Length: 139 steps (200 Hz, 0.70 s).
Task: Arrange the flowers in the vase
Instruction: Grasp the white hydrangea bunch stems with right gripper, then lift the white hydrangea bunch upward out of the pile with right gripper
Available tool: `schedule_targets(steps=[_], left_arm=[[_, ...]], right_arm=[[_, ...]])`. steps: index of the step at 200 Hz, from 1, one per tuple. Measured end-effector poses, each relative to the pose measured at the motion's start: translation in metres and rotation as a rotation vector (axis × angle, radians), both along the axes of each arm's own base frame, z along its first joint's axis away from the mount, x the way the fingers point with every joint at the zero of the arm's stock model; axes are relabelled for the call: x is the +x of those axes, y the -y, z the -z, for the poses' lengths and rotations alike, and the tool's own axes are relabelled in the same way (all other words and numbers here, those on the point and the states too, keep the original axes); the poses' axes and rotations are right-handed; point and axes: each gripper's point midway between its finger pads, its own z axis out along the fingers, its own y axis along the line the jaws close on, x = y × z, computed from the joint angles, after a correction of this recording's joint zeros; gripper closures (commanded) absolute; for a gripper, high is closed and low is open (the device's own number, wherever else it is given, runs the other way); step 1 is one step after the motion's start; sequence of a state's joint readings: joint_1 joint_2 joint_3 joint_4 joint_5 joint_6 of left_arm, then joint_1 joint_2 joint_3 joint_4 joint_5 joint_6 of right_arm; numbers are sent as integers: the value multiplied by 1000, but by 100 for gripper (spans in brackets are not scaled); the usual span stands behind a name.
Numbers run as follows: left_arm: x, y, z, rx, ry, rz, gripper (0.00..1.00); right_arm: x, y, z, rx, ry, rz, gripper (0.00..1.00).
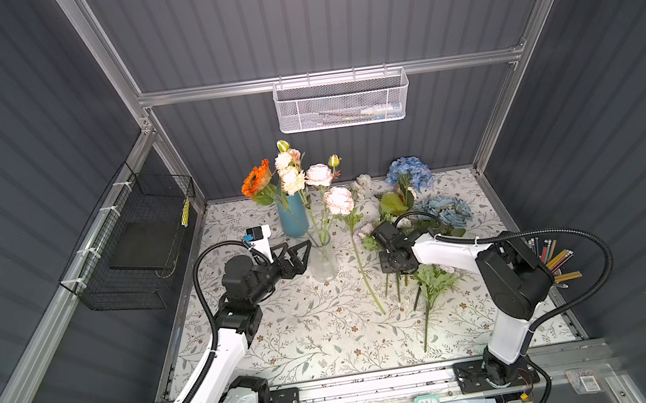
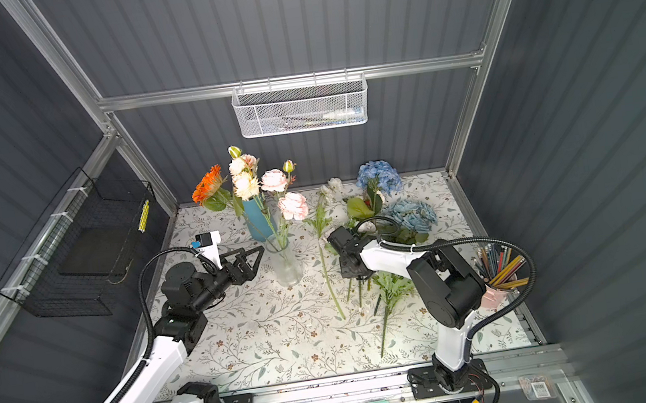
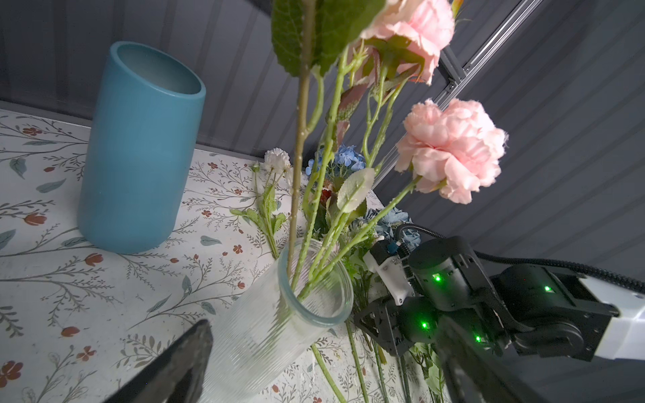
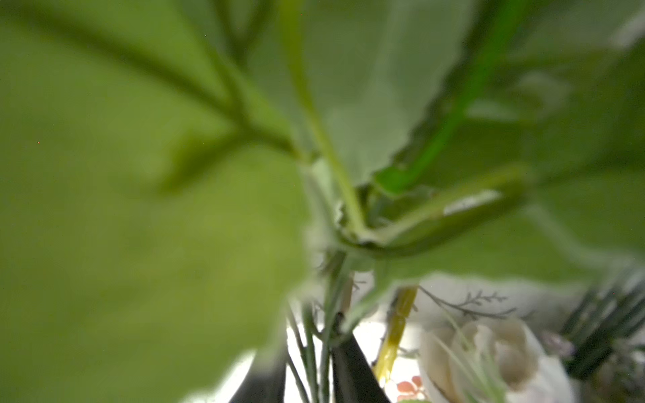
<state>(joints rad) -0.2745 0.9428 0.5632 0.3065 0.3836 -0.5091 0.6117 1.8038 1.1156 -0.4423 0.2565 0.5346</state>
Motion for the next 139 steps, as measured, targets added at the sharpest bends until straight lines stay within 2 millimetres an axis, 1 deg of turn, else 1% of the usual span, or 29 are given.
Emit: schedule_targets(steps=[28,62,81,106,121,139], left_arm=[[1,0,1,1,-4,0,0],[1,0,1,1,-5,0,0],[1,0,1,1,-4,-3,0],[2,-1,2,2,-6,-11,0],[5,-1,5,0,-16,-19,0],[10,-1,10,-7,-30,-28,0]], right_arm=[[1,1,0,0,2,1,100],[0,4,-3,2,10,-3,100],[0,5,-10,8,24,-9,100],[1,5,-28,39,67,-16,100],[3,6,-46,71,111,-16,100],[6,7,-74,126,184,-13,100]])
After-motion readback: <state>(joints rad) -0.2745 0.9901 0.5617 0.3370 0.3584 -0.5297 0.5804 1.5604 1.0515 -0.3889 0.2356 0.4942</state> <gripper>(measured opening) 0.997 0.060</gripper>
